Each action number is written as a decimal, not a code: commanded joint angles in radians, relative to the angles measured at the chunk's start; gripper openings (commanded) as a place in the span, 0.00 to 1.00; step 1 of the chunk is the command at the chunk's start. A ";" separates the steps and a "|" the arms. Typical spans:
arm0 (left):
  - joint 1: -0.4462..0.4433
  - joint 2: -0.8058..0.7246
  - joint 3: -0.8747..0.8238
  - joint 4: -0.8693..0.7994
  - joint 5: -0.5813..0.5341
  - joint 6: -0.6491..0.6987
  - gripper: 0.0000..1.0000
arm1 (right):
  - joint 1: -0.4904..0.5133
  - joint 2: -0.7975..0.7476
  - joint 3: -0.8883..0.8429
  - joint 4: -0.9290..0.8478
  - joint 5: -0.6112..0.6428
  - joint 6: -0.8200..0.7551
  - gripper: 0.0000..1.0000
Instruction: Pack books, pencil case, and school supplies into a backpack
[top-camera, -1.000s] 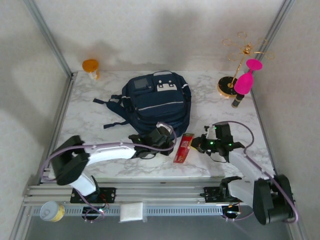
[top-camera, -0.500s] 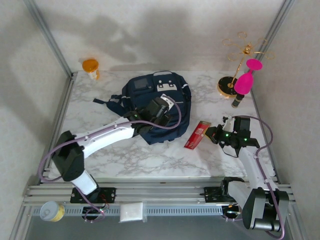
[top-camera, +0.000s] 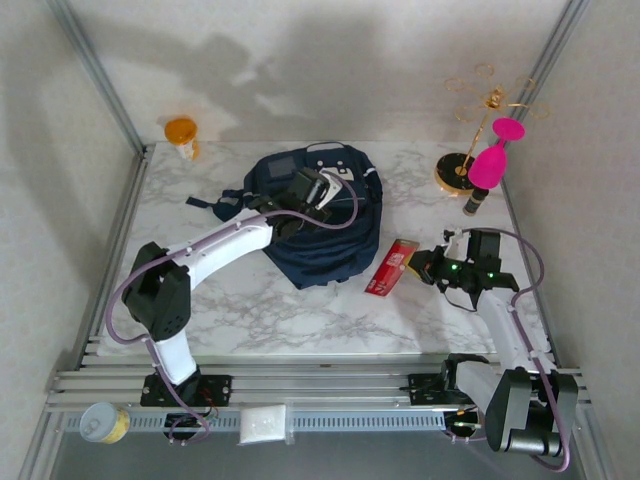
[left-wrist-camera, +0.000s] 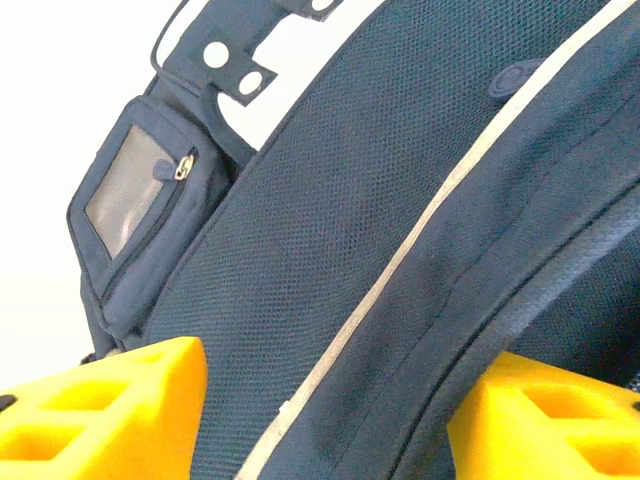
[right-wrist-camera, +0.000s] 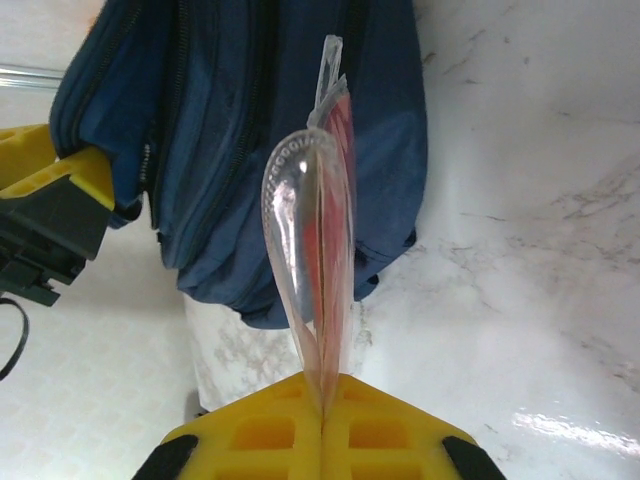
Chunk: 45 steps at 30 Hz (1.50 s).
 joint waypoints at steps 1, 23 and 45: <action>0.032 -0.010 0.036 -0.024 0.034 0.018 0.54 | 0.016 -0.002 0.049 0.039 -0.055 0.036 0.00; -0.064 0.043 0.221 -0.171 0.037 -0.391 0.00 | 0.390 0.438 0.163 0.935 0.368 0.725 0.00; -0.056 -0.022 0.190 -0.038 0.113 -0.917 0.00 | 0.499 0.833 0.449 0.869 0.381 0.453 0.24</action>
